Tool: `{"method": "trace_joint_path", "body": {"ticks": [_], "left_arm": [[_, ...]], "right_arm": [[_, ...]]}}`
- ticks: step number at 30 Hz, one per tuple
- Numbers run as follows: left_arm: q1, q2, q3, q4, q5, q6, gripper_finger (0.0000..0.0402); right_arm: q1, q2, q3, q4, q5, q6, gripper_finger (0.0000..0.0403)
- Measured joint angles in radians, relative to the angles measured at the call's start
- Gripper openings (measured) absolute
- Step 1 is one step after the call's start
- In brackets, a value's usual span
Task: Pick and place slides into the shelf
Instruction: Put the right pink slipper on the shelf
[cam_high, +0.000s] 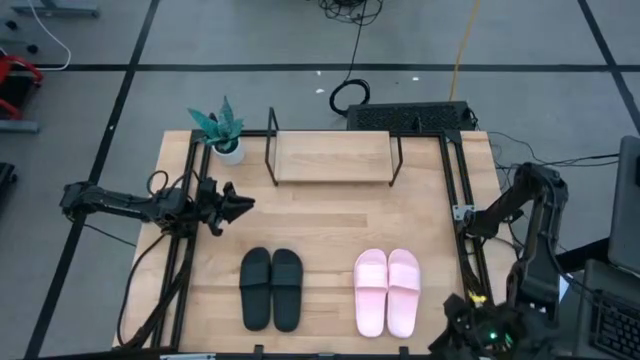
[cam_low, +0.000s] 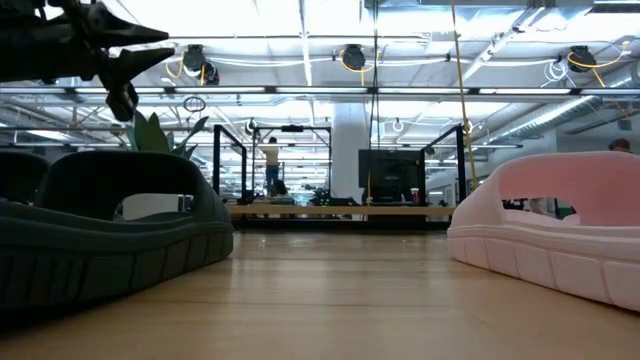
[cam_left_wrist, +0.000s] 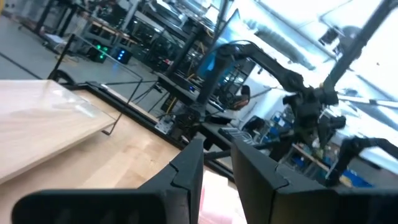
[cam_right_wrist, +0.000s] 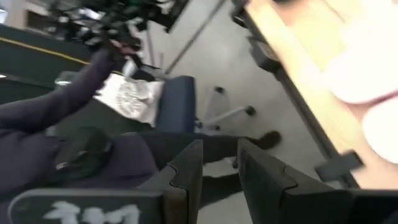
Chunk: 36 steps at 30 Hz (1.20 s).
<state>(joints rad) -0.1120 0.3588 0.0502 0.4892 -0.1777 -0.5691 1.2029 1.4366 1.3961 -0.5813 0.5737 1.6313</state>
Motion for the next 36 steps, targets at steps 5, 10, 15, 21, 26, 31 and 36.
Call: {"method": "trace_joint_path", "body": {"ticks": [5,10,15,21,26,31,36], "left_arm": [[0.000,0.001,0.000,0.000,-0.007,-0.013,0.0088],[0.000,0.001,0.000,0.000,-0.007,-0.013,0.0088],[0.000,0.001,0.000,-0.001,0.022,-0.017,0.0088],[0.000,0.001,0.000,-0.038,0.039,-0.017,0.0088],[0.000,0.001,0.000,-0.124,0.039,-0.013,0.0088],[0.000,0.001,0.000,-0.190,0.039,-0.015,0.0088],[0.000,0.001,0.000,-0.204,0.039,-0.015,0.0088]], "right_arm": [[-0.005,0.024,0.001,-0.253,0.002,0.074,0.0093],[-0.058,0.006,0.001,-0.642,0.002,0.134,0.0093],[-0.130,-0.036,0.001,-0.830,-0.003,0.040,0.0093],[-0.230,-0.061,0.001,-0.783,-0.087,-0.104,0.0093],[-0.314,-0.007,0.001,-0.671,-0.283,-0.239,0.0093],[-0.349,0.089,0.001,-0.570,-0.408,-0.305,0.0093],[-0.358,0.178,0.001,-0.570,-0.448,-0.305,0.0093]]}}
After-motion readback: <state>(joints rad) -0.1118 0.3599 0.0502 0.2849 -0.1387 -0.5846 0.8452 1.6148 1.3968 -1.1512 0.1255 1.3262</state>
